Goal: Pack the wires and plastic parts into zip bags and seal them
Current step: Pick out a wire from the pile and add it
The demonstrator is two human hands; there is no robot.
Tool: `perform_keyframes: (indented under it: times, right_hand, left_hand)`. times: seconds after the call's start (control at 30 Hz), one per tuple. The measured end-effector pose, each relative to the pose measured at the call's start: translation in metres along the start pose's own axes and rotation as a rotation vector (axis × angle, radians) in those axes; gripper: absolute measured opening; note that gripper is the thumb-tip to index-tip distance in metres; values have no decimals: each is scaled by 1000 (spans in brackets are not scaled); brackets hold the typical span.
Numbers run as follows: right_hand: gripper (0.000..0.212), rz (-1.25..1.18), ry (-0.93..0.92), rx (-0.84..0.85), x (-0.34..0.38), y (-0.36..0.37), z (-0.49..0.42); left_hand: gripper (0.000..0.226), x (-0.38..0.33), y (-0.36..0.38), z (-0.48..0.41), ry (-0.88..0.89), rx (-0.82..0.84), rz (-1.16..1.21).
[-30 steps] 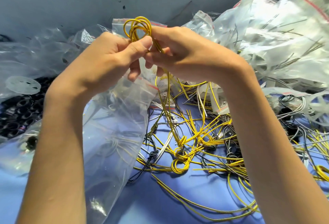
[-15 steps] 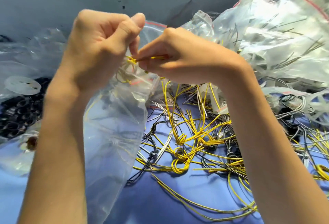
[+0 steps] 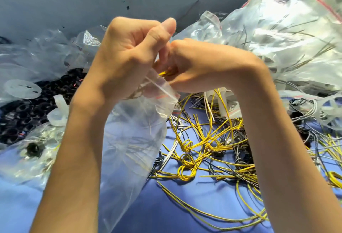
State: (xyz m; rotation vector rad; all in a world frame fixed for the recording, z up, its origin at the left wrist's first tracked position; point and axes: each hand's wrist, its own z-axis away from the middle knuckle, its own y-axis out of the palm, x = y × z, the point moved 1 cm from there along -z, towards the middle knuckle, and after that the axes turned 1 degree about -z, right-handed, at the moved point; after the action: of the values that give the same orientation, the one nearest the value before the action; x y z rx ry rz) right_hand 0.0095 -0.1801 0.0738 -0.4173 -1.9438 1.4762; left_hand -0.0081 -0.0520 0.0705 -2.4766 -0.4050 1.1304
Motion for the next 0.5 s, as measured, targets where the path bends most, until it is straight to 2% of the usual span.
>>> perform_keyframes:
  times: [0.03,0.07,0.13,0.17,0.27,0.4,0.5]
  right_hand:
    - [8,-18,-12,22,0,-1,2]
    - [11,-34,-19,37,1,-3,4]
    - [28,-69,-11,26,-1,-5,8]
    - [28,-96,3,17,-2,-7,9]
    - [13,-183,37,-51,-4,-10,10]
    - [29,-100,40,-205,-5,-12,4]
    - [32,-141,21,-191,-3,-12,5]
  left_hand:
    - [44,0,1,-1,-3,6,30]
    - [44,1,2,-1,-4,9,49]
    - [43,2,3,-1,-2,3,63]
    - [43,3,2,0,-5,-6,69]
    - [44,7,-2,0,-13,-46,61]
    - [45,8,-5,0,2,-84,35]
    - [47,8,0,-1,14,-68,59]
